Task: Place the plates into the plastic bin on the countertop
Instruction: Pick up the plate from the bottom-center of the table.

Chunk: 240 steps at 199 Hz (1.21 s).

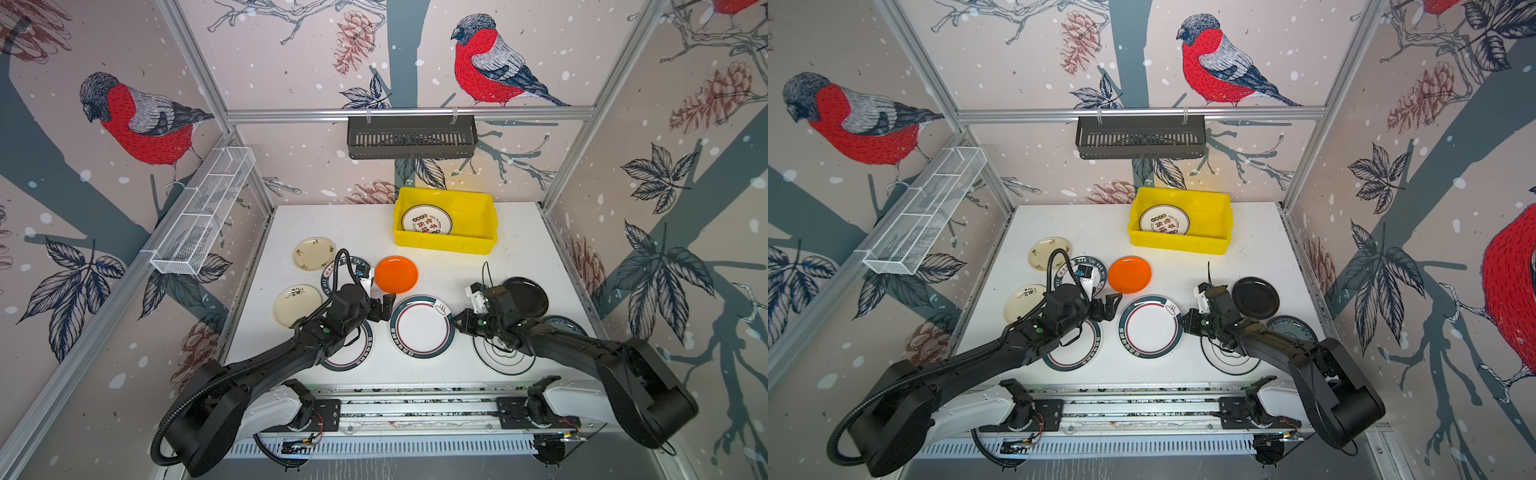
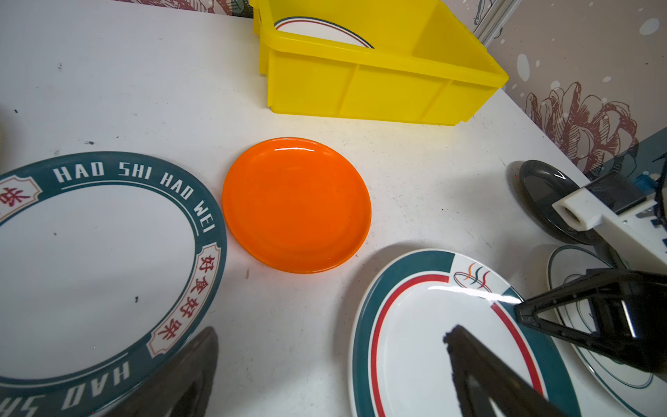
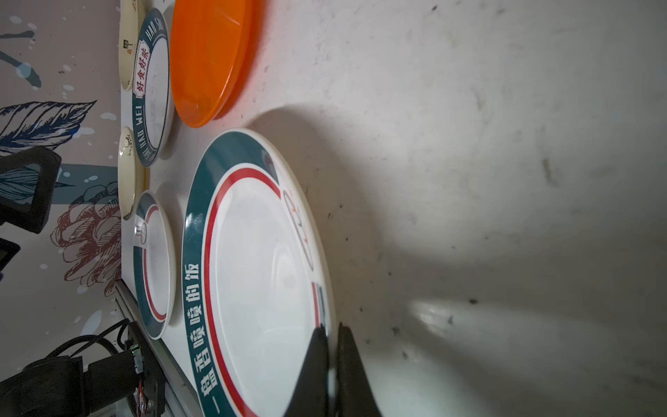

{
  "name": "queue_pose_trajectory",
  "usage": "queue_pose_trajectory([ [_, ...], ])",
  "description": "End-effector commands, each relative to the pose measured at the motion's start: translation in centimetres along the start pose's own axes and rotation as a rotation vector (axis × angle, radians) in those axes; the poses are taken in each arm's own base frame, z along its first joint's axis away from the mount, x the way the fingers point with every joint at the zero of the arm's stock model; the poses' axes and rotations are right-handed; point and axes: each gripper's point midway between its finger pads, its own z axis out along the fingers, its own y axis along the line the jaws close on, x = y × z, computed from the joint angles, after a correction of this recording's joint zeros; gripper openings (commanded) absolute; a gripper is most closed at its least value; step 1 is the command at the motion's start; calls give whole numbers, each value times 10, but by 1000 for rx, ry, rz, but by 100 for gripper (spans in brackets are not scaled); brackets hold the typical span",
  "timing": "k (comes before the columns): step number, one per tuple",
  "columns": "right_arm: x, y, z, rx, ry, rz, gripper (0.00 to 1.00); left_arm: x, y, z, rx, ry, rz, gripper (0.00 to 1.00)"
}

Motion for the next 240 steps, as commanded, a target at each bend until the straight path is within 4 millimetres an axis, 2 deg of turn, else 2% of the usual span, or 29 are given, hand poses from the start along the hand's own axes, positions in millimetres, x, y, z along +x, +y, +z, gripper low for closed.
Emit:
queue_pose_trajectory([
  [1, 1, -3, -2, 23, 16, -17, 3, -8, -5, -1, 24, -34, -13, 98],
  [24, -1, -5, -4, 25, 23, -1, 2, -7, -4, -1, 24, -38, -14, 98],
  [40, -10, 3, -12, -9, -11, 4, 1, -9, -5, -2, 27, -44, -16, 98],
  [95, -41, 1, -45, -80, -95, 69, 0, -10, -5, 0, 28, -52, -6, 98],
  [171, -98, 34, -87, -181, -191, 60, 0, -23, -10, 1, 40, -87, -8, 98],
  [201, -138, 49, -108, -189, -299, 27, 0, -32, -15, -4, 59, -109, -17, 98],
  [218, -168, 58, -117, -183, -365, -2, 0, -39, -21, -8, 86, -125, -19, 98],
  [240, -212, 59, -127, -121, -466, -43, 0, -46, -22, -13, 88, -147, -8, 98],
])
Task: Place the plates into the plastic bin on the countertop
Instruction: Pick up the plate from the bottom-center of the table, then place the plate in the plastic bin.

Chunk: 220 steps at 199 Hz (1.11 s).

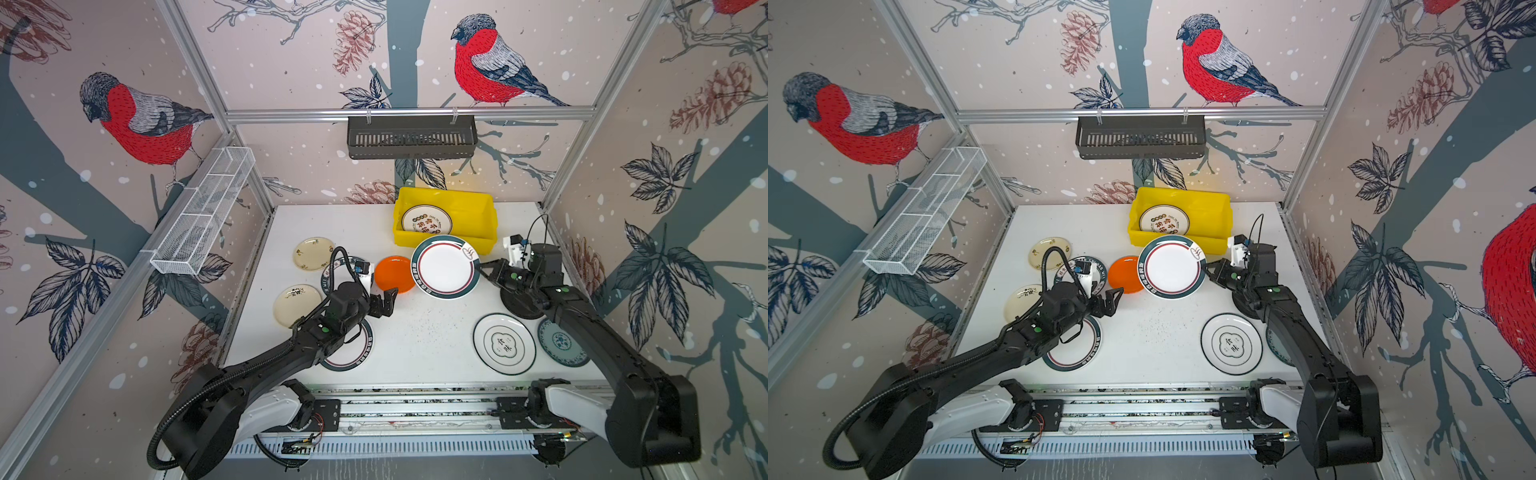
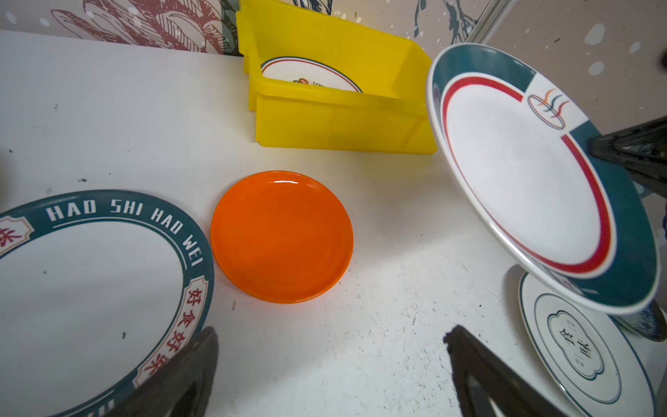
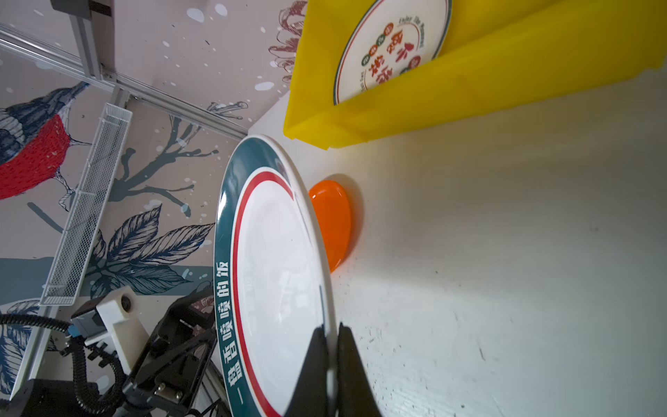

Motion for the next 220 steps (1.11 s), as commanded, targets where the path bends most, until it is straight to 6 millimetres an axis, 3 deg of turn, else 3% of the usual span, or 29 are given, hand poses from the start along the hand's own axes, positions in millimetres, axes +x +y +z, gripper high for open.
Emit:
queue_pose_trajectory([
  [1, -51, 13, 1, 12, -140, -83, 0, -20, -8, -4, 28, -67, -2, 98],
  [50, -142, 19, 48, 14, -226, -112, 0, -24, -5, -12, 9, -80, 22, 98],
  [77, -171, 15, 84, 2, -212, -128, 0, -23, 0, -18, -15, -88, 19, 98],
  [103, -189, -10, 118, 93, -186, -143, 0, -21, 4, -24, -29, -101, 8, 98],
  [143, -192, -52, 157, 236, -175, -149, 0, -22, 7, -30, -41, -116, 8, 98],
  [220, -172, -78, 214, 442, -91, -242, 0, -25, 7, -33, -42, -131, 4, 98],
])
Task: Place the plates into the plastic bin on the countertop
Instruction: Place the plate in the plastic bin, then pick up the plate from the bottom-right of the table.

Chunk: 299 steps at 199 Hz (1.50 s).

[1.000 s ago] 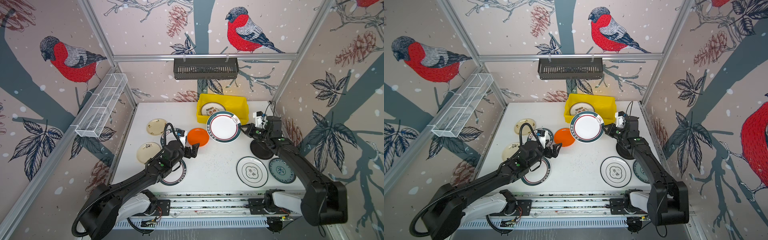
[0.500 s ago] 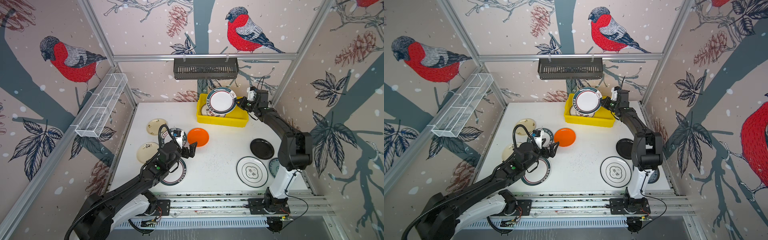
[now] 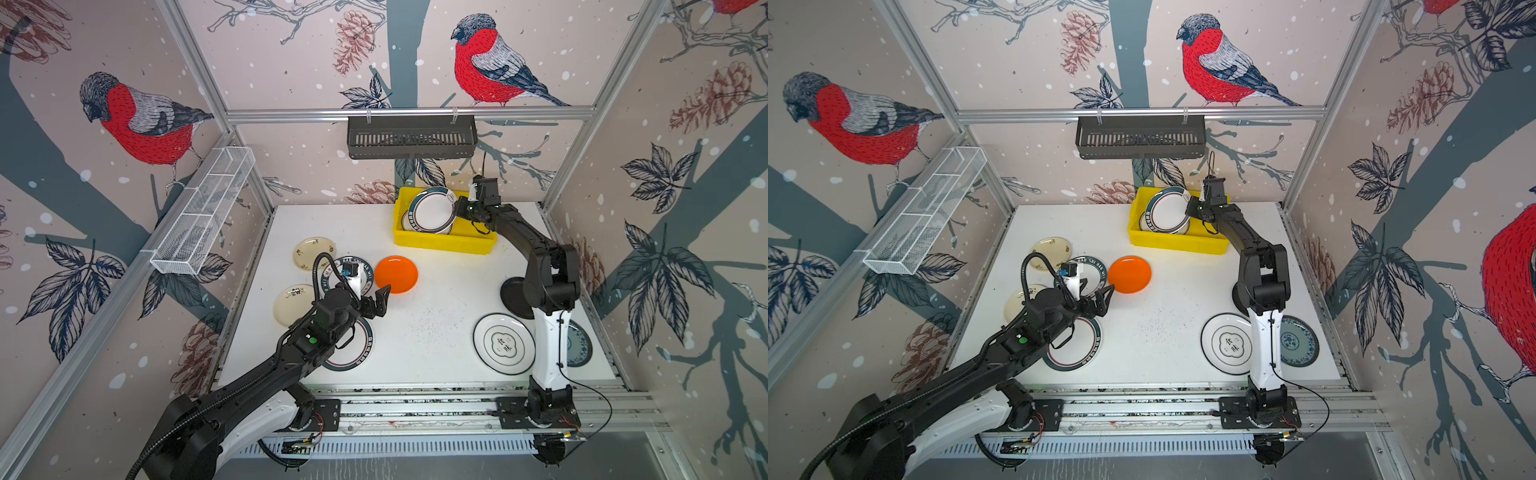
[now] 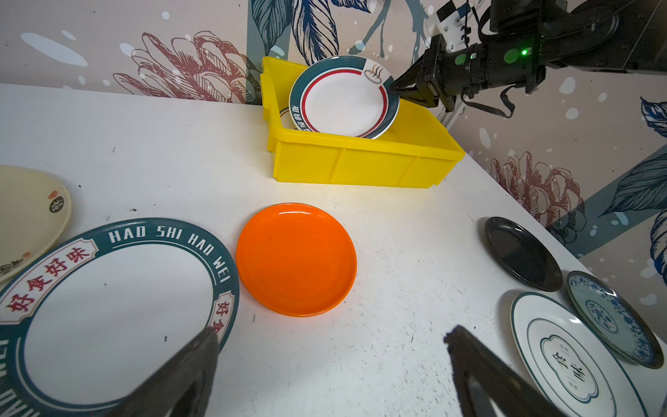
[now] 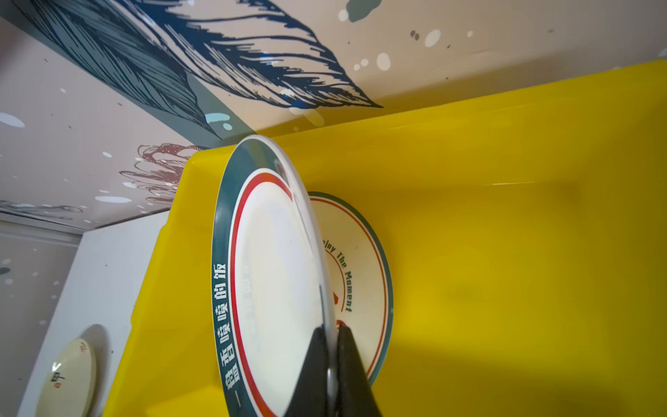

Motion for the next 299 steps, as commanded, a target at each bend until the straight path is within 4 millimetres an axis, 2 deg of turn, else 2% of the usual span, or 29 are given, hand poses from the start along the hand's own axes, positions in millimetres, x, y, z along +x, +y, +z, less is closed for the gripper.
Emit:
queue_pose_trajectory([
  [1, 0, -11, 9, 79, 3, -30, 0, -5, -1, -2, 1, -18, -2, 98],
  [27, 10, -17, 25, 121, 53, -21, 0, -6, 0, -5, -3, -25, -7, 98],
  [67, 31, -15, 40, 65, 132, -17, 1, -9, -2, -6, 7, -35, -8, 98],
  [74, 33, -10, 40, 36, 142, -24, 8, -9, -3, -6, 15, -35, -8, 98],
  [91, 35, 8, 37, -65, 159, -58, 41, -6, -6, -3, 33, -30, -15, 98],
  [100, 34, 15, 32, -97, 155, -67, 53, -5, -7, -1, 41, -23, -15, 98],
  [111, 28, 23, 24, -126, 136, -80, 62, -3, -9, 2, 48, -13, -15, 98],
  [125, 19, 29, 13, -133, 109, -84, 68, 0, -11, 6, 63, -6, -4, 98],
  [144, 6, 33, -7, -127, 78, -92, 72, 2, -17, 10, 97, 0, 18, 98],
  [173, -8, 32, -44, -55, -3, -147, 95, 9, -30, 17, 167, 46, 24, 98],
  [201, -10, 29, -88, -16, -50, -144, 97, 23, -43, 26, 242, 114, 13, 98],
  [217, 1, 31, -122, -45, -91, -146, 99, 33, -51, 33, 283, 176, 6, 98],
  [219, -5, 35, -132, -56, -117, -149, 99, 34, -52, 34, 287, 183, 5, 98],
  [222, -2, 35, -138, -62, -123, -149, 100, 35, -54, 35, 292, 193, 3, 98],
  [223, 7, 30, -134, -55, -105, -144, 100, 36, -54, 36, 295, 197, 2, 98],
  [226, 10, 29, -140, -59, -110, -142, 99, 37, -55, 37, 301, 207, -3, 98],
  [227, 5, 34, -147, -68, -129, -146, 99, 37, -56, 37, 303, 208, -5, 98],
  [228, 13, 29, -143, -62, -111, -141, 99, 38, -56, 38, 303, 214, -8, 98],
  [229, 8, 33, -151, -72, -131, -145, 99, 38, -56, 38, 304, 217, -10, 98],
  [235, 14, 32, -162, -83, -138, -139, 99, 40, -59, 41, 315, 234, -25, 98],
  [237, 22, 29, -162, -83, -128, -137, 99, 40, -60, 41, 322, 238, -29, 98],
  [269, 72, 16, -203, -129, -53, -80, 99, 51, -83, 47, 455, 297, -102, 98],
  [299, 137, -15, -232, 1, 53, 11, 99, 64, -96, 57, 501, 364, -196, 95],
])
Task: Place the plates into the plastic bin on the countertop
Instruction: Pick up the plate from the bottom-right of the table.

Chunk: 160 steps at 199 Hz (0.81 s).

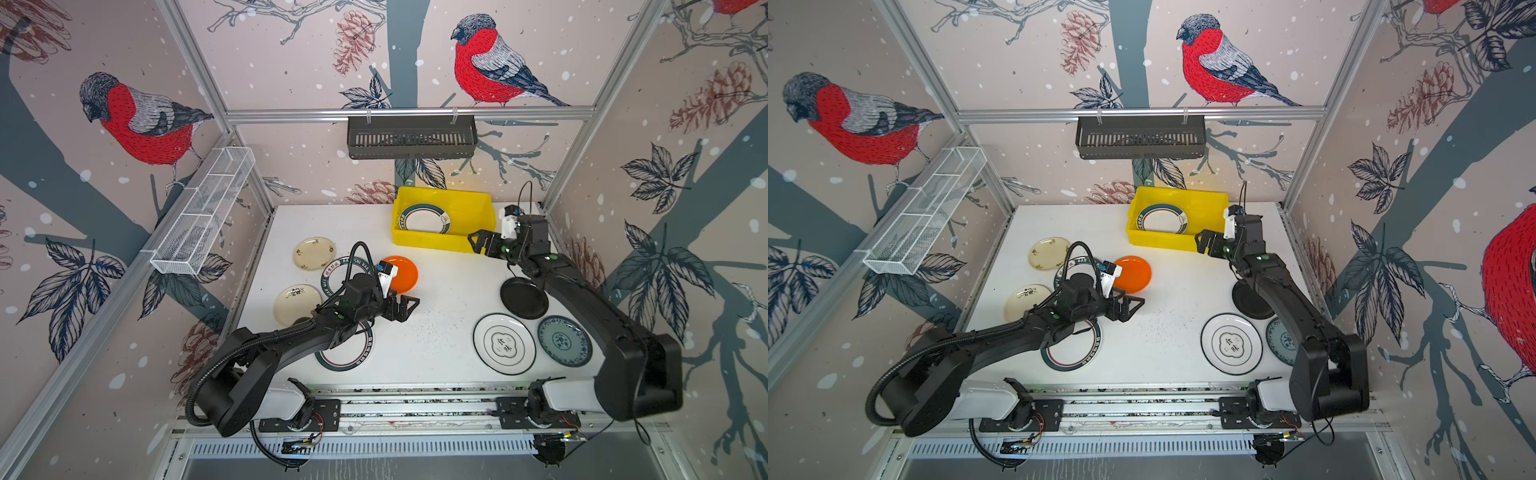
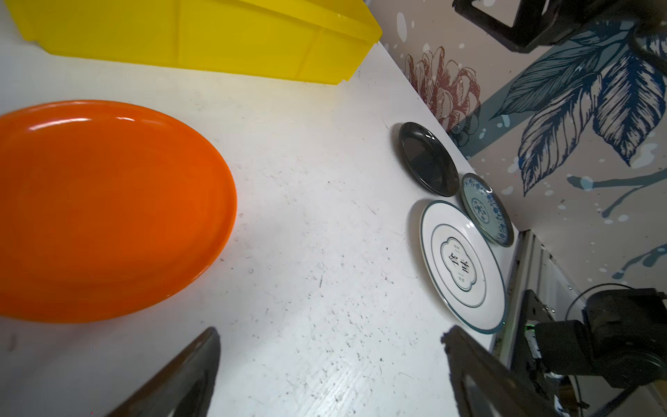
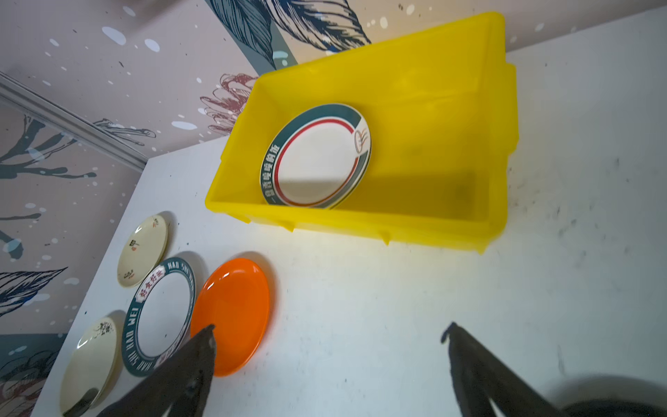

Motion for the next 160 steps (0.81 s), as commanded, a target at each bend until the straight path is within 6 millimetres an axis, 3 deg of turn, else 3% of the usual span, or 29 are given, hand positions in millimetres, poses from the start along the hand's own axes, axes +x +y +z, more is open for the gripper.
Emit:
queue_pose_trajectory([
  [1, 41, -13, -21, 73, 74, 74, 99, -5, -24, 9, 133, -7, -65, 94],
  [34, 105, -24, -33, 83, 122, 170, 99, 14, -46, 42, 225, 92, -86, 91],
  [74, 151, -29, -47, 85, 120, 292, 99, 30, -58, 71, 219, 195, -69, 89],
  [104, 170, -41, -55, 135, 104, 332, 100, 34, -65, 86, 260, 239, -85, 80],
  [160, 197, -43, -53, 120, 124, 447, 99, 51, -85, 112, 335, 340, -98, 71],
])
